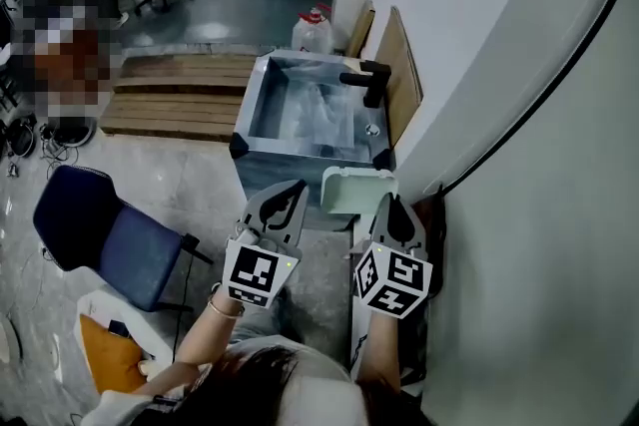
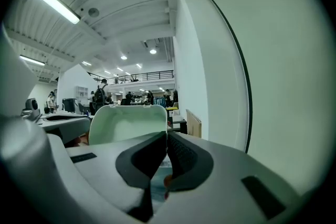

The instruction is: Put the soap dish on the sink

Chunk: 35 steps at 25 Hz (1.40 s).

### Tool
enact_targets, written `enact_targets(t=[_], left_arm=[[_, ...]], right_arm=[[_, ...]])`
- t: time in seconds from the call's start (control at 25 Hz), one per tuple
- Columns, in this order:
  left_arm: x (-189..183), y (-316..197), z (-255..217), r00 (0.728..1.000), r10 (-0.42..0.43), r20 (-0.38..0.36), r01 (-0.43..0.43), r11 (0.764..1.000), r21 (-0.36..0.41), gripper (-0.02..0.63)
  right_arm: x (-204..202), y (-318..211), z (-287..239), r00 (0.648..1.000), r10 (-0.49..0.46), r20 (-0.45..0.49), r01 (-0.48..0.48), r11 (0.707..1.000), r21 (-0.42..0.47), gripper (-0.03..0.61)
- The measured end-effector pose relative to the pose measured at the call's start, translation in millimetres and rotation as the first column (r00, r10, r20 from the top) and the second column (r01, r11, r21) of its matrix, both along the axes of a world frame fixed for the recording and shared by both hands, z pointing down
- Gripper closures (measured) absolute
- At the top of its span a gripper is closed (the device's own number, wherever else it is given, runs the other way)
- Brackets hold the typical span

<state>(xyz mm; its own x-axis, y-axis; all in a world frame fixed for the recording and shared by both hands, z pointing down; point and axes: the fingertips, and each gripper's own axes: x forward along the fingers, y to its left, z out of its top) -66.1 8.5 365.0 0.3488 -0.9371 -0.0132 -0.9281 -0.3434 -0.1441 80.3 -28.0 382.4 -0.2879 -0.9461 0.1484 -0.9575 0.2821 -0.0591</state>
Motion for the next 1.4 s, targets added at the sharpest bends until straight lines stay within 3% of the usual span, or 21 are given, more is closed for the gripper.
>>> enact_targets(t=[0.64,0.88,1.4], left_arm=[[-30.5,-60.9,-6.6,0.998,0.055,-0.033,-0.054,0.998,0.012,0.606],[-38.7,-80.6,-7.2,0.996,0.083,-0.044,-0.082,0.997,0.016,0.606],[-30.6,-116.7,-3.0,0.988,0.141,-0.068,-0.141,0.990,0.005,0.606]], right_arm=[[-35.8,-55.1,-12.3,0.999,-0.017,0.041,0.016,1.000,0.023,0.551],[-43.6,-72.9,-11.1,0.999,0.018,0.029,-0.018,1.000,0.015,0.551],[-30.2,-98.7,-6.9,0.996,0.088,0.034,-0.087,0.996,-0.012,0.551]])
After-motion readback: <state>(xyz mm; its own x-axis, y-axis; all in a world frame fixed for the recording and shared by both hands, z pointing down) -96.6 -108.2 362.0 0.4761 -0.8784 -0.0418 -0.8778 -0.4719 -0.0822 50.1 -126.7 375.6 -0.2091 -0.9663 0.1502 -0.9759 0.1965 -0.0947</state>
